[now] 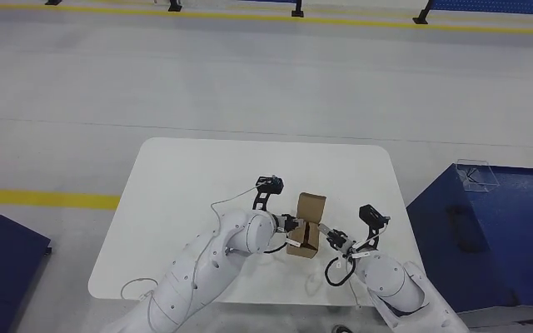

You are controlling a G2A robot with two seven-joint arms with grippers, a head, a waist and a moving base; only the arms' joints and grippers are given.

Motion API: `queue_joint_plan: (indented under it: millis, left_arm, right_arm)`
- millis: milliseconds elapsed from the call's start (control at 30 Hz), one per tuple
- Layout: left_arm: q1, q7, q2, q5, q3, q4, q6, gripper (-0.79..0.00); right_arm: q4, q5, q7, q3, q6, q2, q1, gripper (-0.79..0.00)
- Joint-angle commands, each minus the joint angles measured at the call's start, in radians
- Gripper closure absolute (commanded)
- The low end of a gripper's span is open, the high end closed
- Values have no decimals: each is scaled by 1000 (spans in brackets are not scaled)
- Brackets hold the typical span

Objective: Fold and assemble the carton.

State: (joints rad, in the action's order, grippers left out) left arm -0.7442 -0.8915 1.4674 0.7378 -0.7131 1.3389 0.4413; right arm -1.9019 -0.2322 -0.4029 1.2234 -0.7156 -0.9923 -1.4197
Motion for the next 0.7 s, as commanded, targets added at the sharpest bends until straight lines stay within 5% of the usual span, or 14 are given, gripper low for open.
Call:
queue_joint_plan:
  millis: [0,233,433,667]
  left_arm:
    - [-3,5,0,-5,-3,0,-6,-785]
    - [29,17,-23,-203,-139,-154,-487,-785]
    - [88,7,-7,-361,-132,-309,-799,-785]
    - [193,17,54,-495,-54,-511,-879,-785]
  right_arm:
    - [-4,29,-13,9,31,-1,-6,-785]
    - [-8,181,-1,137,166,-1,-80,-785]
    - [14,250,-28,192,183,0,-94,-785]
    - [14,250,-28,192,183,0,-94,-785]
